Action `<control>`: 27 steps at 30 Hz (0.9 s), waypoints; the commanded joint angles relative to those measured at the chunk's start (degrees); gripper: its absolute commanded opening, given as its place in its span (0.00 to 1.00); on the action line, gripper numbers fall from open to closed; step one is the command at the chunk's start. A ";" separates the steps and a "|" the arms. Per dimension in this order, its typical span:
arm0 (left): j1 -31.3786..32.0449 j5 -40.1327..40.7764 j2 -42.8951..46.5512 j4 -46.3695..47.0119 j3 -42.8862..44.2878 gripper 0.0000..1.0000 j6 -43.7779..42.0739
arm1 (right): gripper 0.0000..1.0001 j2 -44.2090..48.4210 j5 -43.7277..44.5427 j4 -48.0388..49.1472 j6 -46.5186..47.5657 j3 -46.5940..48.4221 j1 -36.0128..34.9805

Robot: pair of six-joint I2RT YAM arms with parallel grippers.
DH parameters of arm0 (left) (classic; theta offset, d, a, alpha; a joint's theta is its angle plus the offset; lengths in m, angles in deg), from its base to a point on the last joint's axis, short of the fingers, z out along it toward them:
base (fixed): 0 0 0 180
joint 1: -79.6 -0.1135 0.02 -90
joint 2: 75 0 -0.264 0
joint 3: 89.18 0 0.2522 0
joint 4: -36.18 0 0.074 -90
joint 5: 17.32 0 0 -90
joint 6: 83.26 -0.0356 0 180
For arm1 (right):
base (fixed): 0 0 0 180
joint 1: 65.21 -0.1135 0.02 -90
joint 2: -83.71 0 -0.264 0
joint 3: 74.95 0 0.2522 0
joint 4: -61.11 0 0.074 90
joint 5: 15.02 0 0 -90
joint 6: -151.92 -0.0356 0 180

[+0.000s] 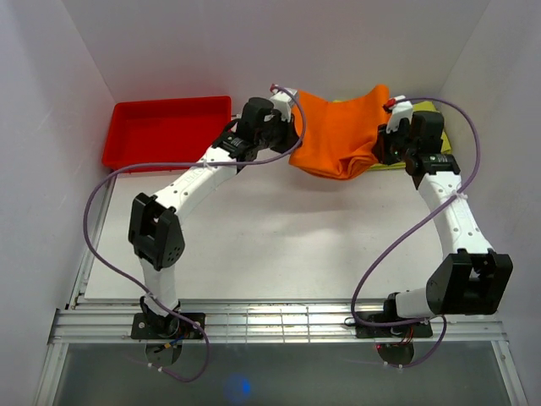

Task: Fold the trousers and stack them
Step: Neatly place the folded trousers to the corner

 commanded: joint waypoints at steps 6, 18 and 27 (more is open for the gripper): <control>0.09 -6.79 -15.21 31.70 14.37 0.00 -4.44 | 0.08 -11.70 3.20 19.32 4.78 16.35 10.67; 1.05 -5.47 -48.88 58.51 38.54 0.00 1.36 | 0.08 -24.80 6.53 33.75 7.94 17.25 18.76; 1.93 -5.83 -58.12 62.04 42.33 0.00 1.80 | 0.08 -30.26 9.17 39.99 10.93 13.73 22.71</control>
